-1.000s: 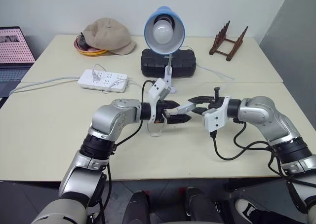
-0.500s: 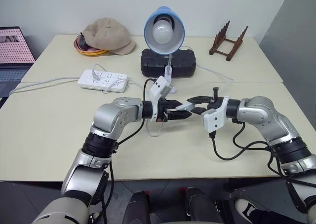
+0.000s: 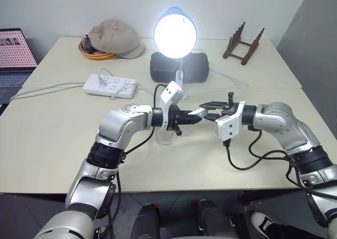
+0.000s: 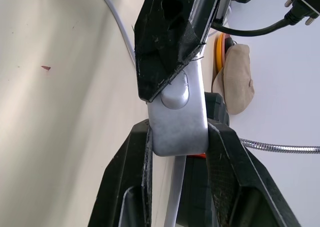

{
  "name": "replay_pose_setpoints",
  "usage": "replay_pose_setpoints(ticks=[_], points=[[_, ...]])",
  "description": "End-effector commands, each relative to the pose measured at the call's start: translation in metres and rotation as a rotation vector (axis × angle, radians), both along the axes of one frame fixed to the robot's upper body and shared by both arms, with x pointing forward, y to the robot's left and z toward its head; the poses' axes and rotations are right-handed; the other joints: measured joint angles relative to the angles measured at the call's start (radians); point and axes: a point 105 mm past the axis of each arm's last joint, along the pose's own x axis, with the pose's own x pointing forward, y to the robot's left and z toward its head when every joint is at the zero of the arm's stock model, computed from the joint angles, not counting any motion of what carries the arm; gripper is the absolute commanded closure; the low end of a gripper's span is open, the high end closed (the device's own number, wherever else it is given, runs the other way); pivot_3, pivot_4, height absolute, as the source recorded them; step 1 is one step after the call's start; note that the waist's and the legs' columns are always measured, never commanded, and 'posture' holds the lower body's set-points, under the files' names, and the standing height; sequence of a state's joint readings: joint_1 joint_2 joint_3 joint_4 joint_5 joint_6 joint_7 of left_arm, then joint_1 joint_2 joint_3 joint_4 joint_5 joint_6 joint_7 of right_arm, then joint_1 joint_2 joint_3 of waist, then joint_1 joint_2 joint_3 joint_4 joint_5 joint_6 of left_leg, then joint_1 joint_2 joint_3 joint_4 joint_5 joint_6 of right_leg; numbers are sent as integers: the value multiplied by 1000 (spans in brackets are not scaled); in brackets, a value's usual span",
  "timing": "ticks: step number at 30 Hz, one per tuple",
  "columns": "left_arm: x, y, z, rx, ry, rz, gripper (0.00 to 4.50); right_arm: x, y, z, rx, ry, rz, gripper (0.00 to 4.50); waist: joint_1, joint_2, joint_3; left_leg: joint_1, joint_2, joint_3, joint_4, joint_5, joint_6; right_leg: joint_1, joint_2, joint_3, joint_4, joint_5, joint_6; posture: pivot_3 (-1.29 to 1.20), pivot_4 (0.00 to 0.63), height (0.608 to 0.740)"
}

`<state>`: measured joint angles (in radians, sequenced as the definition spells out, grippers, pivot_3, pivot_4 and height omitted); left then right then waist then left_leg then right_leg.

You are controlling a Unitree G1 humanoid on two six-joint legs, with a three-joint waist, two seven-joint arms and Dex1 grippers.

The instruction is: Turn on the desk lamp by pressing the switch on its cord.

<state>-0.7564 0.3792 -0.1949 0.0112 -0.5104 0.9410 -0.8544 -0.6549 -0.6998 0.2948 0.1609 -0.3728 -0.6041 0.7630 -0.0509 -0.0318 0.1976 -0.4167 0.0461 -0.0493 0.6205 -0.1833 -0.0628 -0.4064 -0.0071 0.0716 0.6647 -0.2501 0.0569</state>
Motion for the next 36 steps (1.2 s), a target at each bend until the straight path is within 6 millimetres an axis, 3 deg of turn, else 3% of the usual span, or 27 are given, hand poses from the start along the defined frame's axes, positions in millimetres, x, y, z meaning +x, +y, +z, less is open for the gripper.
replay_pose_setpoints(ticks=[1, 6, 8, 12, 21, 24, 28, 34, 36], points=[[-6, -4, 20, -65, -40, -37, 4025, -1, 0, 12, 9, -50, 9, 3371, 0, 0, 0, 0, 0, 0, 0, 0, 0, 0, 0, 0, 0, 0, 0, 0, 150, 740], [-6, -4, 21, -58, -66, -34, 4025, 0, 0, 12, 14, -43, 4, 3371, 0, 0, 0, 0, 0, 0, 0, 0, 0, 0, 0, 0, 0, 0, 0, 0, 150, 740], [-10, -2, 23, -80, -68, -62, 3323, 1, -1, 11, 16, -37, 0, 3371, 0, 0, 0, 0, 0, 0, 0, 0, 0, 0, 0, 0, 0, 0, 0, 0, 150, 740], [-15, 6, 26, -95, -54, -71, 2507, 2, -1, 11, 20, -28, -3, 3371, -1, 0, 0, 0, 0, 0, 0, 0, 0, 0, 0, 0, 0, 0, 0, 0, 150, 740], [-24, 58, 42, -68, -87, -39, 715, 11, -4, -1, 72, 66, -52, 3371, -6, 0, 0, 0, 0, 0, 0, 0, 0, 0, 0, 0, 0, 0, 0, 0, 150, 740], [-21, 83, 47, 33, -227, 22, 25, 24, -14, -20, 88, 205, -144, 3371, -6, 0, 0, 0, 1, 0, 0, 0, 0, 0, 0, 0, 0, 0, 0, 0, 150, 740], [-20, 94, 56, 82, -333, 53, 25, 35, -25, -36, 143, 402, -244, 3371, -2, 0, 0, 0, 1, 0, 0, 0, 0, 0, 0, 0, 0, 0, -1, 0, 150, 740], [-25, 92, 48, 146, -410, 20, 25, 33, -34, -63, 137, 743, -312, 3371, -2, 0, 0, 0, 1, 0, 0, 0, 0, 0, 0, 0, -1, 0, -1, 0, 150, 740], [-26, 93, 47, 151, -422, 20, 0, 31, -36, -63, 134, 774, -310, 2696, -3, 0, 0, 0, 1, 0, 0, 0, 0, 0, 0, 0, 0, 0, -1, 0, 150, 740]])
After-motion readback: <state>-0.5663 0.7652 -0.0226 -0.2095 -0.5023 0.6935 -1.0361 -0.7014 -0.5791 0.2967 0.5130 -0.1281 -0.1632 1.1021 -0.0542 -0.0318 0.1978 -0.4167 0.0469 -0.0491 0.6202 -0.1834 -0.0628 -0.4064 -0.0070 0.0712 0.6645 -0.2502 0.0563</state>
